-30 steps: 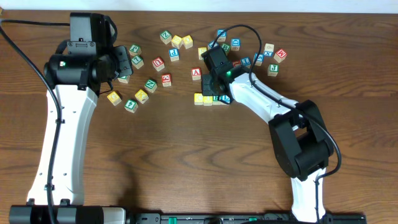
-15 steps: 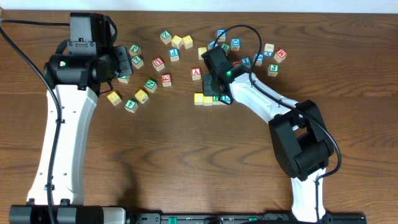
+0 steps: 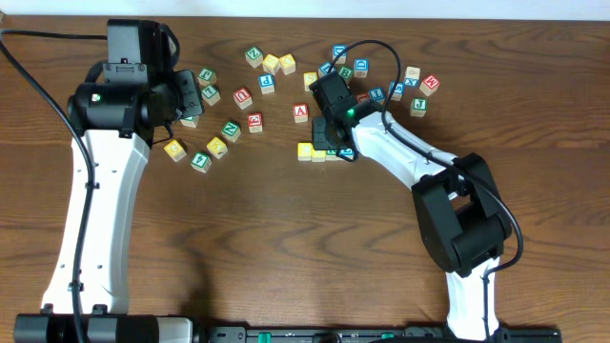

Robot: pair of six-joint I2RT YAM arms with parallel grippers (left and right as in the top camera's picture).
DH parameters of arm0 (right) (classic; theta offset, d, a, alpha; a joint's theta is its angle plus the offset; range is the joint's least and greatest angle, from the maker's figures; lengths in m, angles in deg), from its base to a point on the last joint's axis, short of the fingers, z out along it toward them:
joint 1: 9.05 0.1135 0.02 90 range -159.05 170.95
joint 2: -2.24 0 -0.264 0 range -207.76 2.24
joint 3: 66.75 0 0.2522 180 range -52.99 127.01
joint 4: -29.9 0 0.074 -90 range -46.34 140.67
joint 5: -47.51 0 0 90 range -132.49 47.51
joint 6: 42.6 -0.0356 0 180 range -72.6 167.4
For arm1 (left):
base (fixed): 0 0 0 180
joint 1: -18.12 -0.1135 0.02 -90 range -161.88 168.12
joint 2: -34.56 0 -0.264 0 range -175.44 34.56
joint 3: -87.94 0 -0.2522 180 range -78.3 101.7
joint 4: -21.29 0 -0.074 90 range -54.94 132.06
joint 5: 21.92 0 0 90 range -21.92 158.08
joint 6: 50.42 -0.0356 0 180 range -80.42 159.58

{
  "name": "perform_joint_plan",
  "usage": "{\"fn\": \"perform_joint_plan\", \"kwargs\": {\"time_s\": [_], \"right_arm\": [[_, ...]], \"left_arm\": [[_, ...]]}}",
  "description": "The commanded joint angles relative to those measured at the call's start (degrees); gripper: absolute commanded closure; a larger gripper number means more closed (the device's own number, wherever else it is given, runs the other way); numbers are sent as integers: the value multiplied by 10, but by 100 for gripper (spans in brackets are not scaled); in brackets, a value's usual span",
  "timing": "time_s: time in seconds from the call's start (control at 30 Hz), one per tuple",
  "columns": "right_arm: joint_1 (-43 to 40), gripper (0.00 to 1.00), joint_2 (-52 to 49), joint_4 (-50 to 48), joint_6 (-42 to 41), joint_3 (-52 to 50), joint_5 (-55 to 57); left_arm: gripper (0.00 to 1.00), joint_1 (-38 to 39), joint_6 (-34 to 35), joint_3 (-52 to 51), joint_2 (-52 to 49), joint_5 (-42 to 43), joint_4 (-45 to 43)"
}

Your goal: Spell out CORL

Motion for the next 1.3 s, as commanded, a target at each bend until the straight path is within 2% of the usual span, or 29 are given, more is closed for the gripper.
{"fn": "perform_joint_plan", "kwargs": {"time_s": [0.0, 0.97, 1.27], "right_arm": [[3, 99, -6, 1, -6, 5, 7], [8, 99, -6, -3, -6, 5, 15], [-29, 99, -5, -3, -6, 33, 19]], "left_arm": [[92, -4, -7, -10, -5, -7, 2], [92, -4, -7, -10, -5, -7, 2], [92, -4, -8, -10, -5, -7, 1]]}}
